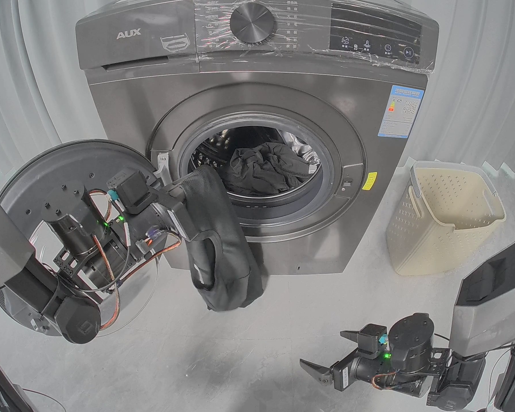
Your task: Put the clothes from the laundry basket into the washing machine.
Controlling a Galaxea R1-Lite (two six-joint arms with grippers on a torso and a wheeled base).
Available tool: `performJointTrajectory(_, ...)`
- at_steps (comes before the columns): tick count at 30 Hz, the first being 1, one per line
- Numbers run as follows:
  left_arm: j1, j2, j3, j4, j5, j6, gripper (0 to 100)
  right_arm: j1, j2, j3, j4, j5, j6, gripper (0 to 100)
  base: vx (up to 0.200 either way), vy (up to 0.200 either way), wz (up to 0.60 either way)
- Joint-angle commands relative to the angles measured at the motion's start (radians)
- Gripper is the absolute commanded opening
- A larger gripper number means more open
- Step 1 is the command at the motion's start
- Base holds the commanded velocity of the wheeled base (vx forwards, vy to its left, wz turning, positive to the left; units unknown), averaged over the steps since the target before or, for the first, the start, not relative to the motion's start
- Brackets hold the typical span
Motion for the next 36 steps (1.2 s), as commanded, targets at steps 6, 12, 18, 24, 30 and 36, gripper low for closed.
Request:
performJointTrajectory(6,-0.021,0.009,-0.002,-0.001,0.0,0.0,0,-0.004,0.045,-0.23,0.0,-0.005,0.001,100,0.0,0.0,0.0)
performJointTrajectory(12,-0.034,0.009,-0.003,-0.001,0.0,0.0,0,-0.004,0.084,-0.372,0.0,0.01,-0.001,100,0.0,0.0,0.0)
performJointTrajectory(18,-0.044,0.011,-0.012,-0.001,0.0,0.0,0,-0.013,0.125,-0.47,0.001,0.035,-0.021,100,0.0,0.0,0.0)
performJointTrajectory(24,-0.058,0.011,-0.022,-0.001,0.0,0.0,0,-0.011,0.167,-0.565,0.001,0.041,-0.039,100,0.0,0.0,0.0)
performJointTrajectory(30,-0.061,0.011,-0.022,-0.001,0.0,0.0,0,-0.011,0.226,-0.651,0.006,0.043,-0.061,100,0.0,0.0,0.0)
performJointTrajectory(36,-0.064,0.011,-0.022,-0.001,0.0,0.0,0,-0.013,0.266,-0.713,0.011,0.043,-0.064,100,0.0,0.0,0.0)
